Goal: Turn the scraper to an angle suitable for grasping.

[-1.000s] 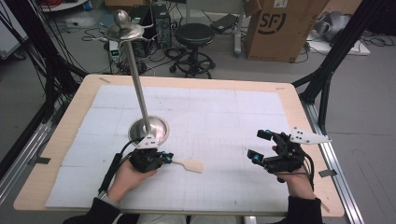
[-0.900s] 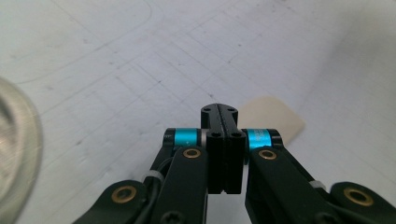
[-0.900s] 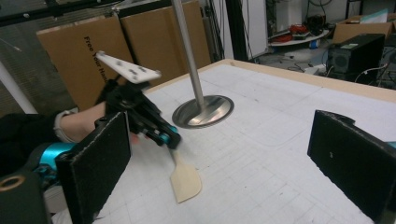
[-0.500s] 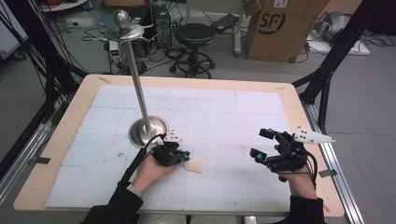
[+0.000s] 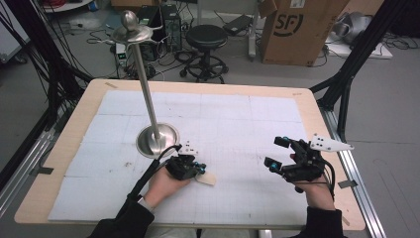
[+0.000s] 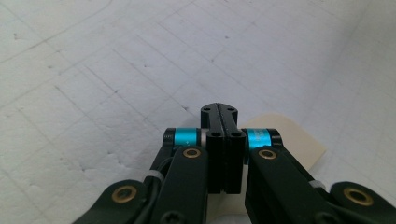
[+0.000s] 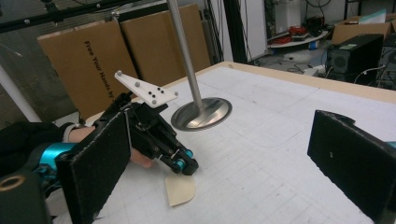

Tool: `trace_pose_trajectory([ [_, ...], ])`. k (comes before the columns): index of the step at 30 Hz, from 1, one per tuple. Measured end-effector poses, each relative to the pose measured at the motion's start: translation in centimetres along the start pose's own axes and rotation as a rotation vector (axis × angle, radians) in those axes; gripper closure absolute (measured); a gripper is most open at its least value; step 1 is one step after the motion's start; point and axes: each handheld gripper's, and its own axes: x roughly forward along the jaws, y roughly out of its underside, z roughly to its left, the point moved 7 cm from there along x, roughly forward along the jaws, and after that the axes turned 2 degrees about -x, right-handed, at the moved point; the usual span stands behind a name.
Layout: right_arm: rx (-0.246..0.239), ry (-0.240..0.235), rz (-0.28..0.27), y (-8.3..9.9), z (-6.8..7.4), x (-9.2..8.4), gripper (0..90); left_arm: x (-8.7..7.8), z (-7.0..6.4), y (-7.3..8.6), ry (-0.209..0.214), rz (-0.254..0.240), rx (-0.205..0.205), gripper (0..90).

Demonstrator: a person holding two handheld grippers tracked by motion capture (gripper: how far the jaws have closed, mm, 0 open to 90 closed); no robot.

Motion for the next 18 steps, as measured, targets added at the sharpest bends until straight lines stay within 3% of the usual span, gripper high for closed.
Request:
trace_pose_trajectory([
  [6,0.003,0.002,-0.005,-0.1,0.1,-0.2,5.1,-0.4,-1.2,0.6,0.044,0.030,0.047,90.0],
  [14,-0.001,0.003,-0.004,0.0,0.0,-0.2,5.1,-2.2,-2.9,2.8,0.130,0.040,0.063,90.0],
  [18,0.003,0.008,-0.003,0.1,0.0,-0.3,5.1,-3.1,-3.1,3.7,0.163,0.023,0.057,90.0],
])
